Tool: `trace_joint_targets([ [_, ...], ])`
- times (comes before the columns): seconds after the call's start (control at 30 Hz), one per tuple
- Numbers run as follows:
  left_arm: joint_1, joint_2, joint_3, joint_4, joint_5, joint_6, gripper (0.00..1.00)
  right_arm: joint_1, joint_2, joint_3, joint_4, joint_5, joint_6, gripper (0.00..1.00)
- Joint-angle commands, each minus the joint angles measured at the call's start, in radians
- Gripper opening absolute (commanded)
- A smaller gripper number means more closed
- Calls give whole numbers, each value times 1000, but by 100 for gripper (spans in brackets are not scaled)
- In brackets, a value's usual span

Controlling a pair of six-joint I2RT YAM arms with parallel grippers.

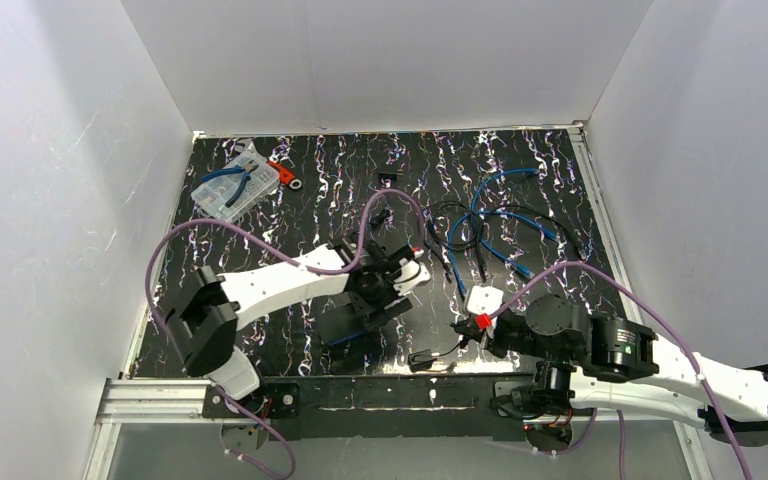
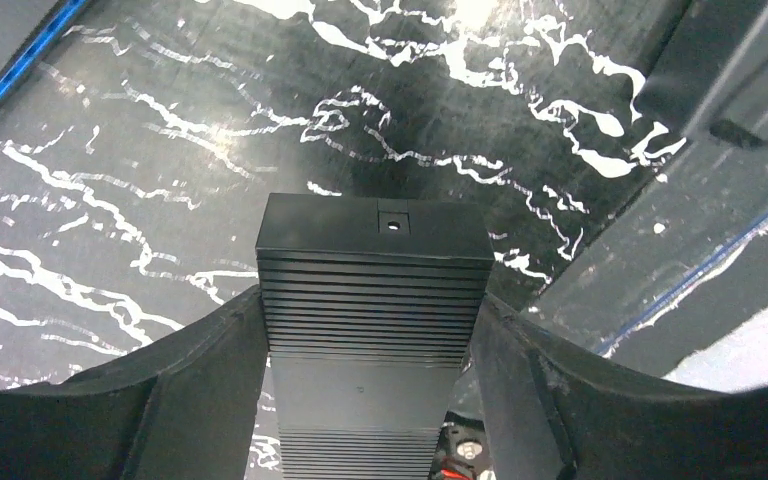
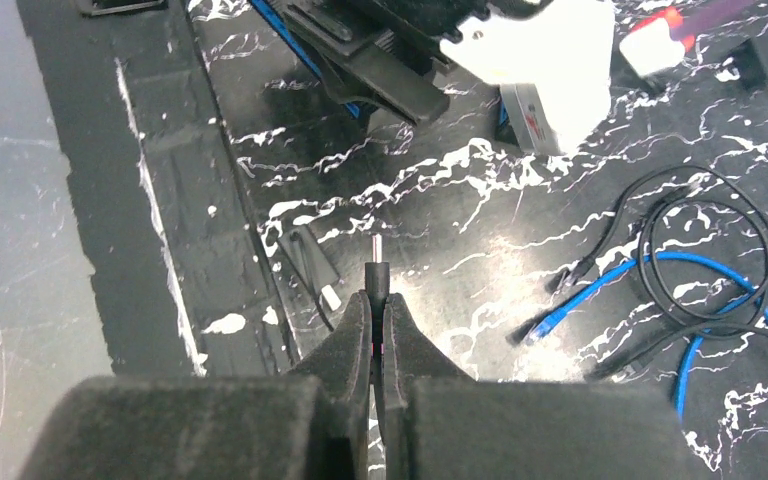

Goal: Insert the plug into the switch port
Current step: Place the switch port at the center of the board.

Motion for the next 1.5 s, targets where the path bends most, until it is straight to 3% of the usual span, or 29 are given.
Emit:
trace_joint_targets([
  [0.0,-34,53,-13,71,-35,3,0,-1,0,63,-60,-80,-17,1],
  [0.3,-35,130,-25,193,-24,1,0,-1,-58,68,-64,-96,-19,1],
  [0.43,-35,161,-23,200,12,-4,23,-1,-63,65,-63,-95,-21,1],
  [0.7,-35,176,-37,220,32,3,45,-1,-64,68,-60,-78,-21,1],
  [0.73,-35,175,-37,222,28,3,52,-1,-62,68,-61,-78,-21,1],
  [0.8,-35,168,-36,226,29,5,95,-1,-61,71,-62,-78,-22,1],
  [0.83,-35,165,-34,226,31,5,98,-1,-61,73,-63,-77,-20,1],
  [1.13,-35,57,18,196,-57,-23,98,0,-63,92,-61,-68,-11,1],
  [1.33,-37,-103,18,141,-73,-197,98,-1,-49,97,-56,-57,-16,1],
  [1.47,-41,-243,-85,148,-28,-355,98,-1,-30,80,-27,-56,-28,1],
])
